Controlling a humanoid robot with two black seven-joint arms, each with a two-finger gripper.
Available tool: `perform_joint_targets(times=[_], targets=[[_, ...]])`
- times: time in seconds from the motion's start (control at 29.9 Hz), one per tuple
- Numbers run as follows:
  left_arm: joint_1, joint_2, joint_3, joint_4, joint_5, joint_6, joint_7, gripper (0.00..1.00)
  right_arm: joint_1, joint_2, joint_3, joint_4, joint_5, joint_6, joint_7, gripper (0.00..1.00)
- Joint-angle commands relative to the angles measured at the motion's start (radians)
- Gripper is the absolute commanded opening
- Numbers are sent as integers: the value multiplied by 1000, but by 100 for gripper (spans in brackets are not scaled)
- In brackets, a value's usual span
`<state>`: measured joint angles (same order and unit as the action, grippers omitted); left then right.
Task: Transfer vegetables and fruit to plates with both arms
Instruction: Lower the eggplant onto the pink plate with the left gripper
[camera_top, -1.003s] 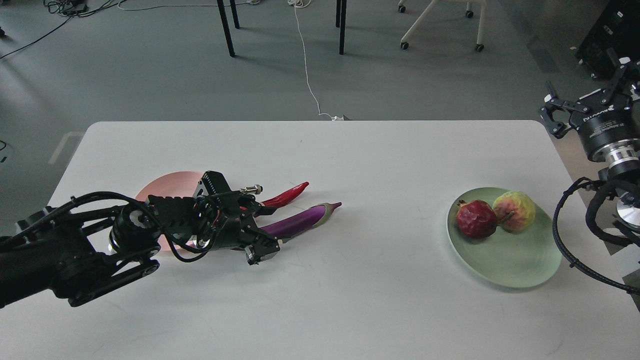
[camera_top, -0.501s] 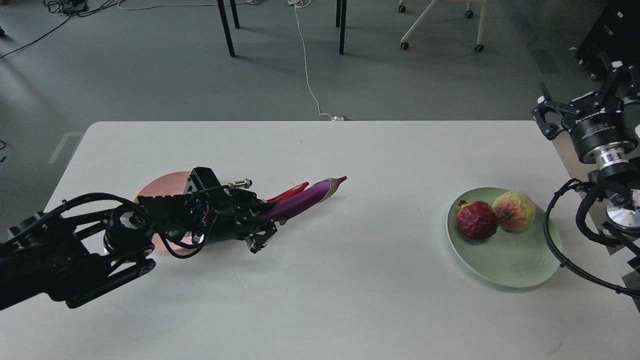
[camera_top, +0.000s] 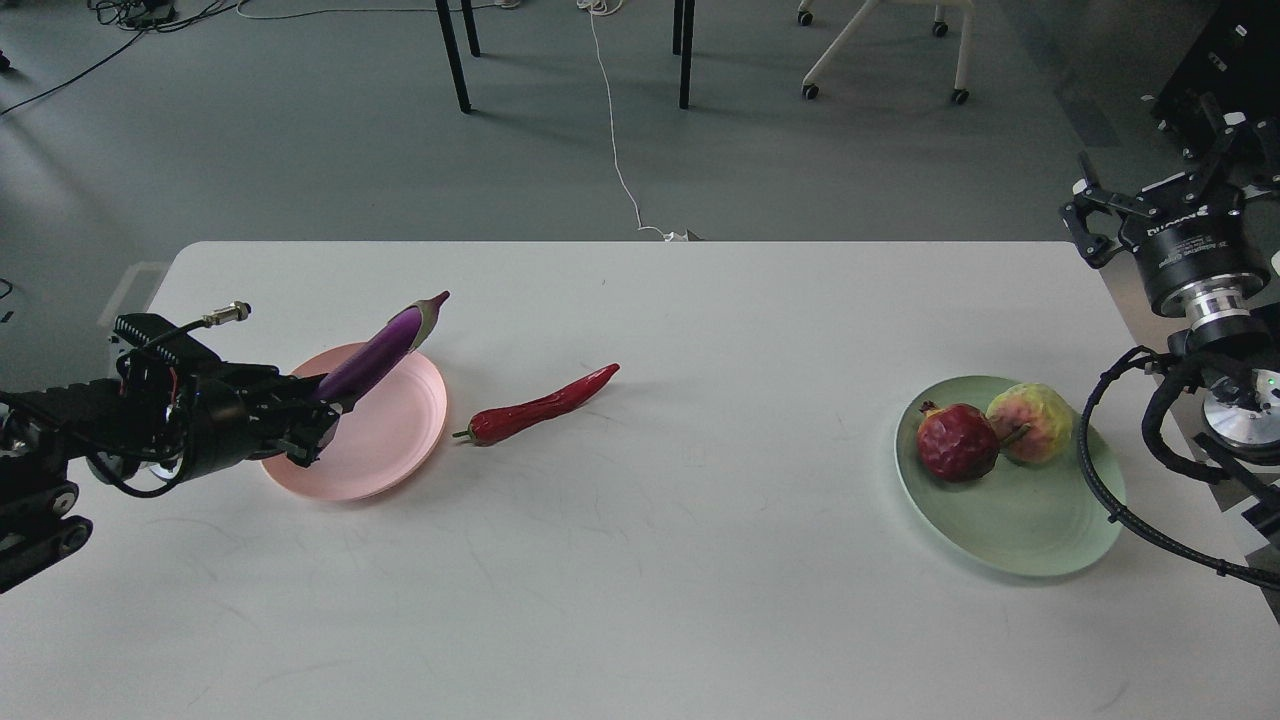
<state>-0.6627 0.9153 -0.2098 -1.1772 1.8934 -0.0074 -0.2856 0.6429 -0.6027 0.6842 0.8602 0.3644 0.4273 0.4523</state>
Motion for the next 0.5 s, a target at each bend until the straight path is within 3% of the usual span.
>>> perform_joint_targets(times=[0.0, 0.03, 0.13, 0.3, 0.47], targets=[[23, 4, 3, 11, 0, -2, 3, 24, 0, 1, -2, 0, -2, -1, -1, 99], [23, 4, 3, 11, -2, -2, 5, 29, 0, 1, -2, 0, -2, 1, -1, 99], [25, 7, -3, 10, -4, 6, -3, 75, -3, 1, -3, 0, -4, 4, -1, 99], [8, 8, -10, 8, -11, 0, -44, 77, -9, 1, -5, 0, -4, 7, -1, 99], [-87, -9, -10, 5, -11, -26, -44, 77, -14, -2, -3, 0, -5, 10, -1, 99]])
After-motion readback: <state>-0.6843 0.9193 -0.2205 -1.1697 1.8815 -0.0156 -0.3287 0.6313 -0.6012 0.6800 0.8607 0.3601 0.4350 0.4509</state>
